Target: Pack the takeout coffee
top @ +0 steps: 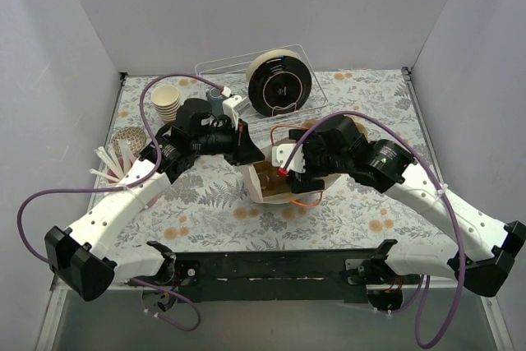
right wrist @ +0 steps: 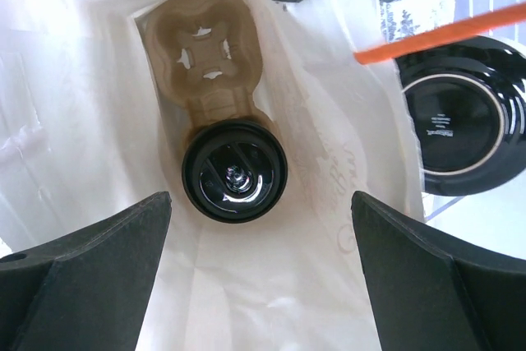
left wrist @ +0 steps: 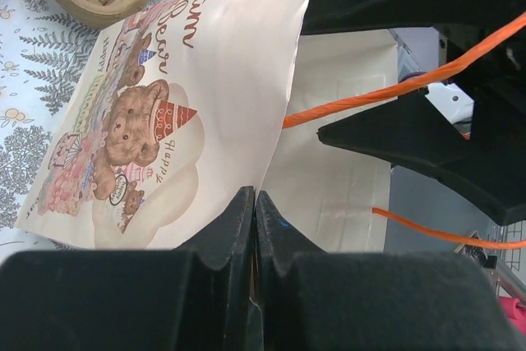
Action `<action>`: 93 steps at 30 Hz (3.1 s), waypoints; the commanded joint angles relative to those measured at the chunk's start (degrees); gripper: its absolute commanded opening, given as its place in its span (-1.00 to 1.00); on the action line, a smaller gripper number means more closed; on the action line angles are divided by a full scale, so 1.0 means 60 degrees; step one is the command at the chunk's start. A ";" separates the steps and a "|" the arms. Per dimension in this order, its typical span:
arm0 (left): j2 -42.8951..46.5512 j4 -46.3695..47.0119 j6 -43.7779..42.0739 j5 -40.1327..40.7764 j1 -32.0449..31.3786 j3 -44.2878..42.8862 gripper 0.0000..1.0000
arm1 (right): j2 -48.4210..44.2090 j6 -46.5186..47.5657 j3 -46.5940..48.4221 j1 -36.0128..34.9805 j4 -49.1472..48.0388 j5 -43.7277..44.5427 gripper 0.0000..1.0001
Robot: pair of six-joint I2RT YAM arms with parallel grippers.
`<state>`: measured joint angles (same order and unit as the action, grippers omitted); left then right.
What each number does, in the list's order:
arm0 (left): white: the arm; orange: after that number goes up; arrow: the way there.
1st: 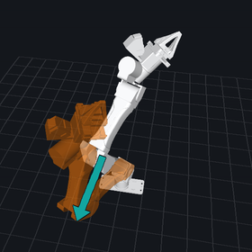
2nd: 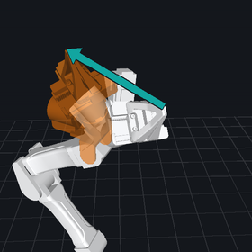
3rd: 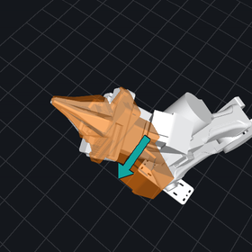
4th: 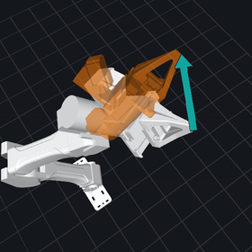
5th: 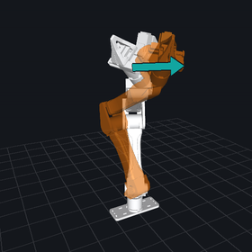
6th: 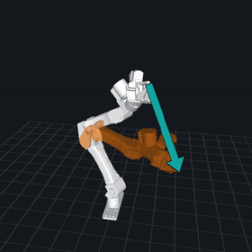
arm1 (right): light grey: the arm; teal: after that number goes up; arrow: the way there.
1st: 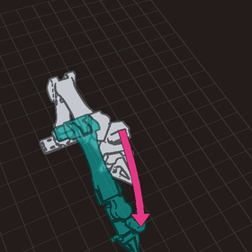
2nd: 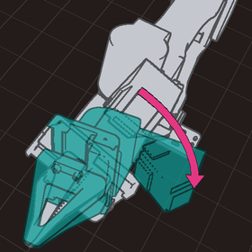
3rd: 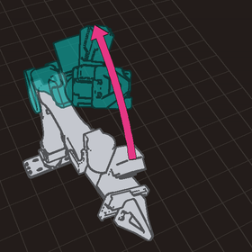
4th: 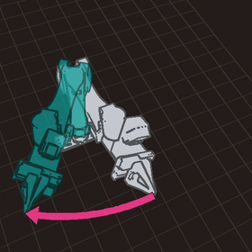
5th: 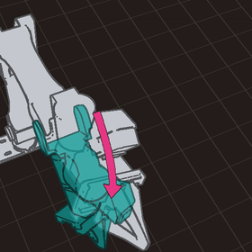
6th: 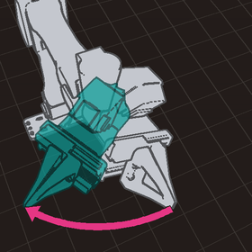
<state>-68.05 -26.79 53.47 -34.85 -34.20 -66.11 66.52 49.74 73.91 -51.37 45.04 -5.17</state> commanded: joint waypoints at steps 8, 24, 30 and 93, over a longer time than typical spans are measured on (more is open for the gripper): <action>-0.0478 -0.0882 -0.0064 0.0300 0.0030 -0.0876 -0.81 | -0.0496 -0.0774 0.0835 0.0037 -0.0504 -0.0603 0.95; -0.0962 -0.1146 -0.0255 0.0930 0.0030 -0.1536 -0.39 | -0.0994 -0.2151 0.1129 0.0037 -0.1674 -0.1307 0.93; -0.1051 -0.1205 -0.0299 0.1208 0.0030 -0.1682 -0.10 | -0.1390 -0.2444 0.0719 0.0037 -0.3067 -0.0415 0.95; 0.1776 -0.7095 0.4111 1.3850 0.1642 -0.0865 0.40 | -0.1566 -1.1585 0.2022 0.0037 -0.1076 0.3556 0.76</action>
<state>-60.49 -74.67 80.71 44.66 -24.67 -73.84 57.89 -20.62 85.69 -51.37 40.27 14.63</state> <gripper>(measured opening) 0.734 0.882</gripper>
